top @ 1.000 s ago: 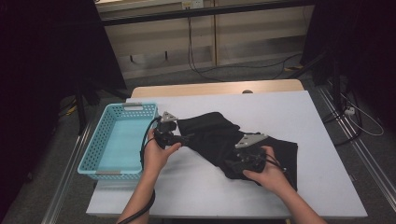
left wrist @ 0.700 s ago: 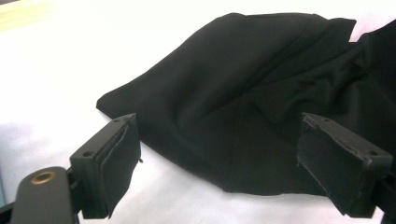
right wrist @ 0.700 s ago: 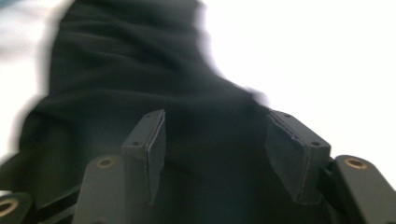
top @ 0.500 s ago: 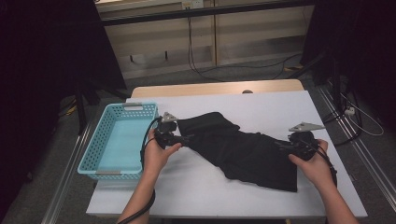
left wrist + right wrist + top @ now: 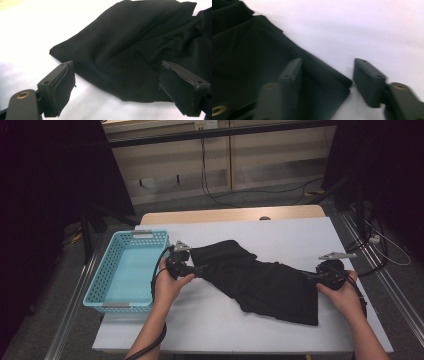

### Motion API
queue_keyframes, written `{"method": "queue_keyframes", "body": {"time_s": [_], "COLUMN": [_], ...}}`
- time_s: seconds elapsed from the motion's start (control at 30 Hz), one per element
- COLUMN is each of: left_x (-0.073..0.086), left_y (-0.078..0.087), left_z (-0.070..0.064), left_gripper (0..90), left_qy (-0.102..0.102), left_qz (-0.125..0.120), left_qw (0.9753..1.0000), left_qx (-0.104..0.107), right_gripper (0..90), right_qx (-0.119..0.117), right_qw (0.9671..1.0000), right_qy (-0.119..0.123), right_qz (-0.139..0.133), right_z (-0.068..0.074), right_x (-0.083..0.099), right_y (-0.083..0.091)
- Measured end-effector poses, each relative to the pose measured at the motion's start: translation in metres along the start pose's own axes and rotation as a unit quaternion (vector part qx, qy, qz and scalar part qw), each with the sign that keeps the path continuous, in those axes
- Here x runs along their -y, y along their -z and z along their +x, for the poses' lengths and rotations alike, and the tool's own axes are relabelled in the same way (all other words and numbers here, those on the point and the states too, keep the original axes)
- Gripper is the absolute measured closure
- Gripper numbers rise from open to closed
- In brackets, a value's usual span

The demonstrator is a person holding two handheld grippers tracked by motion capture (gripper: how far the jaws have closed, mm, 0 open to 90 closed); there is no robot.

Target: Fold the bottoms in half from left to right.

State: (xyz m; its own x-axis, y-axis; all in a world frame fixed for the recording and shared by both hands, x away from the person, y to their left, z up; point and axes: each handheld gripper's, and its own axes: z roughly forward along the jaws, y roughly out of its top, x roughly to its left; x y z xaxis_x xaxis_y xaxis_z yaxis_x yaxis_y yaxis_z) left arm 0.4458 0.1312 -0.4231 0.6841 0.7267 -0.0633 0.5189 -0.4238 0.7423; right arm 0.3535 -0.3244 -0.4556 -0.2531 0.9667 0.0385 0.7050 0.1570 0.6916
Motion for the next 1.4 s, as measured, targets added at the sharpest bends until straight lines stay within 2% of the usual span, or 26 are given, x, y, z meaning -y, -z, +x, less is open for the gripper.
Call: {"method": "queue_keyframes", "body": {"time_s": [0.03, 0.13, 0.2, 0.23, 0.3, 0.53, 0.6, 0.63, 0.67, 0.7, 0.83, 0.9, 0.93, 1.03, 1.1, 1.27, 1.4], "left_x": [0.000, -0.001, -0.002, -0.002, -0.002, -0.002, -0.003, -0.004, -0.004, -0.004, -0.003, -0.003, -0.003, -0.003, -0.002, -0.001, 0.000], "left_y": [0.000, 0.001, 0.001, 0.001, 0.001, 0.003, 0.003, 0.002, 0.001, 0.001, -0.004, -0.006, -0.007, -0.010, -0.013, -0.020, -0.025], "left_z": [0.000, -0.001, -0.001, -0.001, -0.001, 0.001, 0.002, 0.001, 0.002, 0.002, 0.005, 0.007, 0.008, 0.012, 0.014, 0.021, 0.029], "left_gripper": [14.2, 14.2, 14.2, 14.2, 14.2, 14.0, 13.9, 13.9, 13.9, 13.9, 13.9, 13.9, 13.9, 14.0, 14.3, 16.2, 19.0], "left_qy": [0.001, -0.002, -0.005, -0.006, -0.005, 0.004, 0.000, 0.003, 0.005, 0.007, 0.007, 0.015, 0.011, 0.023, 0.029, 0.041, 0.049], "left_qz": [-0.001, -0.001, -0.003, -0.003, -0.004, -0.007, -0.008, -0.012, -0.010, -0.010, -0.007, -0.008, 0.000, -0.001, 0.002, 0.009, 0.009], "left_qw": [1.0000, 1.0000, 1.0000, 1.0000, 1.0000, 1.0000, 1.0000, 0.9998, 0.9999, 0.9999, 0.9999, 0.9998, 0.9998, 0.9996, 0.9993, 0.9981, 0.9972], "left_qx": [-0.001, -0.001, -0.002, -0.002, -0.002, 0.002, -0.002, -0.013, -0.002, -0.002, -0.009, -0.010, -0.013, -0.018, -0.025, -0.044, -0.056], "right_gripper": [57.1, 67.0, 84.6, 84.9, 86.0, 87.2, 87.2, 87.3, 87.3, 87.3, 87.3, 87.3, 87.3, 87.3, 87.3, 85.7, 78.9], "right_qx": [-0.006, -0.015, -0.036, -0.047, -0.046, -0.044, -0.042, -0.037, -0.031, -0.026, -0.010, -0.003, -0.003, 0.009, 0.014, 0.012, 0.015], "right_qw": [1.0000, 0.9999, 0.9993, 0.9989, 0.9989, 0.9988, 0.9989, 0.9991, 0.9993, 0.9994, 0.9995, 0.9995, 0.9994, 0.9993, 0.9991, 0.9995, 0.9997], "right_qy": [0.002, 0.006, 0.001, -0.001, 0.006, 0.001, -0.002, -0.007, -0.008, -0.011, -0.024, -0.027, -0.032, -0.033, -0.033, -0.024, -0.015], "right_qz": [0.001, 0.002, 0.006, 0.007, 0.008, 0.019, 0.021, 0.019, 0.019, 0.019, 0.018, 0.014, 0.015, 0.018, 0.023, 0.015, 0.010], "right_z": [0.001, 0.003, 0.003, 0.004, 0.005, -0.001, -0.005, -0.008, -0.011, -0.014, -0.027, -0.033, -0.036, -0.041, -0.042, -0.039, -0.034], "right_x": [0.000, 0.001, 0.001, 0.001, 0.001, 0.004, 0.006, 0.007, 0.008, 0.009, 0.016, 0.020, 0.022, 0.025, 0.027, 0.027, 0.025], "right_y": [0.001, 0.003, 0.003, 0.004, 0.004, 0.014, 0.019, 0.022, 0.024, 0.027, 0.038, 0.043, 0.045, 0.049, 0.050, 0.050, 0.049]}}
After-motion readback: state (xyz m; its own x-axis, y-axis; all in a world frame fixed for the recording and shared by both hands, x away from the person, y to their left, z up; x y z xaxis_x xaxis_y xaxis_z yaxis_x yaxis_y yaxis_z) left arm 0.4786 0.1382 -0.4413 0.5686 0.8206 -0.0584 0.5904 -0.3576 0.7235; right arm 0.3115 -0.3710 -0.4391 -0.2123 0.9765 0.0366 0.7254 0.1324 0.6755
